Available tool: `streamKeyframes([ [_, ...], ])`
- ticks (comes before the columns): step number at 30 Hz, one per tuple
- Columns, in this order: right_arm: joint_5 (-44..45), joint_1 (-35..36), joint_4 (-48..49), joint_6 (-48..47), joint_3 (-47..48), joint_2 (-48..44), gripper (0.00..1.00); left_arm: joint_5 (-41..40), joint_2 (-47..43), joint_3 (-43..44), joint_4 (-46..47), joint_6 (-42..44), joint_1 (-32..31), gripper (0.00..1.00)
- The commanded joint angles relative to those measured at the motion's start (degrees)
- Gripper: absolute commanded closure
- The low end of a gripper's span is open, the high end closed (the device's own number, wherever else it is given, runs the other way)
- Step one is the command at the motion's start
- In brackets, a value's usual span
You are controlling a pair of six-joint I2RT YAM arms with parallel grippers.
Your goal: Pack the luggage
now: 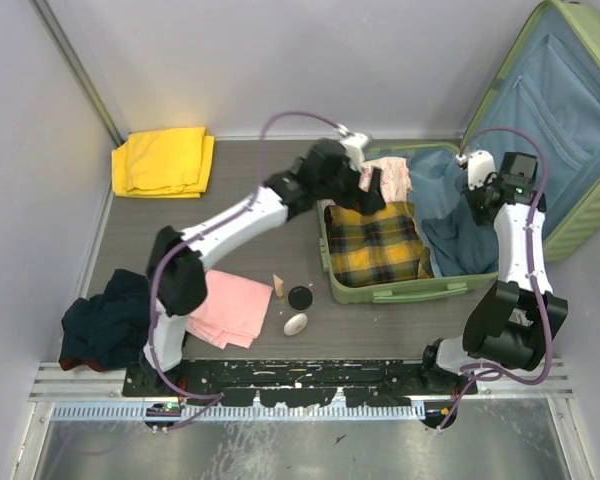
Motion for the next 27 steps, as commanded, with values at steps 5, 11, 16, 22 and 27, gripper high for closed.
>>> streamKeyframes([
  [5, 11.2, 10.29, 5.79, 6.75, -9.34, -3.58, 0.85, -0.21, -15.15, -8.01, -5.86, 4.27, 11.82, 0.14],
  [11, 4.8, 13.17, 0.25, 12.59, -10.69, -2.97, 0.39, -0.74, -19.95, -10.67, -8.02, 6.47, 15.6, 0.13],
  [16, -4.22, 11.82, -9.05, 11.93, -3.43, -1.54, 0.25, -0.79, -21.86, -11.3, -9.47, 7.64, 17.77, 0.13],
  [22, -19.22, 5.57, -21.63, 9.1, 9.84, 3.15, 0.28, 0.69, -23.39, -12.51, -11.81, 7.38, 22.32, 0.13],
  [27, -16.16, 4.64, -20.32, 8.47, 4.24, 4.72, 0.56, 1.35, -24.45, -15.0, -11.51, 7.82, 28.32, 0.13],
])
